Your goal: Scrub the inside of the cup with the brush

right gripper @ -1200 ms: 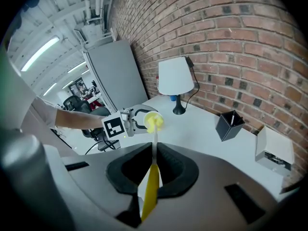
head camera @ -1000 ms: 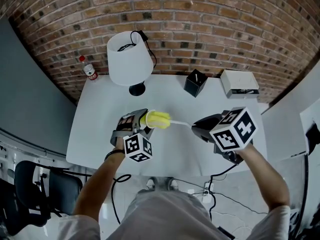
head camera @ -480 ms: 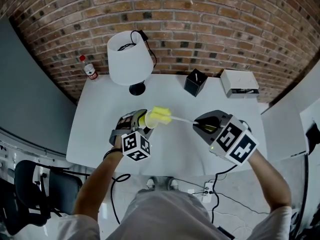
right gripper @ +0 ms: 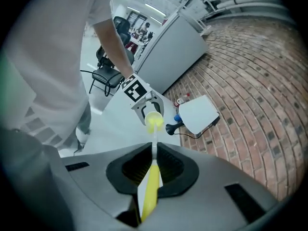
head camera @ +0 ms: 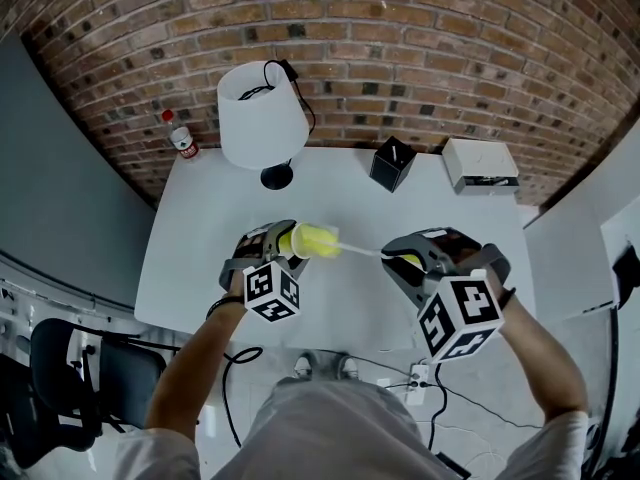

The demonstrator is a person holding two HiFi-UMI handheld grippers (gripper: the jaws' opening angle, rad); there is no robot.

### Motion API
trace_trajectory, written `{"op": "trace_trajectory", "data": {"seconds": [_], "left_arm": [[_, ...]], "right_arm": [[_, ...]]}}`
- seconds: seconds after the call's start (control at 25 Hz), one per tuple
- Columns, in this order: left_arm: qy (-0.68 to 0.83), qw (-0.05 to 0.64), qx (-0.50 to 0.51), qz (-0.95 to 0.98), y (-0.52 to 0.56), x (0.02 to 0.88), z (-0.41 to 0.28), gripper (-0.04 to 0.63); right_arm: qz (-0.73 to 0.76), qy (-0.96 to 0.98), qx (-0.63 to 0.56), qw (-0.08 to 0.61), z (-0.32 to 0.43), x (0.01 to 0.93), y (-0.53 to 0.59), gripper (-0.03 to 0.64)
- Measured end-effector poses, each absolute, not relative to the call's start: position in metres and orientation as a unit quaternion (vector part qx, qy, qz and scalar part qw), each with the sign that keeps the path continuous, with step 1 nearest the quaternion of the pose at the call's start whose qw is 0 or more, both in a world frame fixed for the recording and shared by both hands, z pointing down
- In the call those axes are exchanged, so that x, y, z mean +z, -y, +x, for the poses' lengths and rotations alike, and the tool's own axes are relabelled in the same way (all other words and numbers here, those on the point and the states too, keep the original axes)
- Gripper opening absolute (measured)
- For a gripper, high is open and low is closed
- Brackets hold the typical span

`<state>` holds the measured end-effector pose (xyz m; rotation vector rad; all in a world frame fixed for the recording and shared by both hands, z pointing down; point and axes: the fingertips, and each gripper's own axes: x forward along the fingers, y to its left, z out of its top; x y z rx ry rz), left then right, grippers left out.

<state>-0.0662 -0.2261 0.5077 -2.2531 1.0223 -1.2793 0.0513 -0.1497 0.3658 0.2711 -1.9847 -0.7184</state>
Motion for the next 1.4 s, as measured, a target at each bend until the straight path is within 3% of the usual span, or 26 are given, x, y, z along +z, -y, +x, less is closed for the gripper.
{"op": "trace_trajectory", "data": {"seconds": [0.44, 0.88, 1.4], "left_arm": [[-0.332, 0.214, -0.456, -0.797, 0.215, 0.501, -0.047, 0.291], [-0.328, 0.227, -0.458, -0.795, 0.215, 0.495, -0.033, 0.291], [-0.341, 0.235, -0.461, -0.785, 0.220, 0.498, -0.040, 0.291]], "right_arm": [[0.078, 0.769, -0.385, 0.504, 0.044, 0.377, 0.142, 0.028], [0.086, 0.758, -0.396, 0.512, 0.034, 0.392, 0.146, 0.028], [0.143, 0.849, -0.170, 0.480, 0.029, 0.399, 0.157, 0.028]]}}
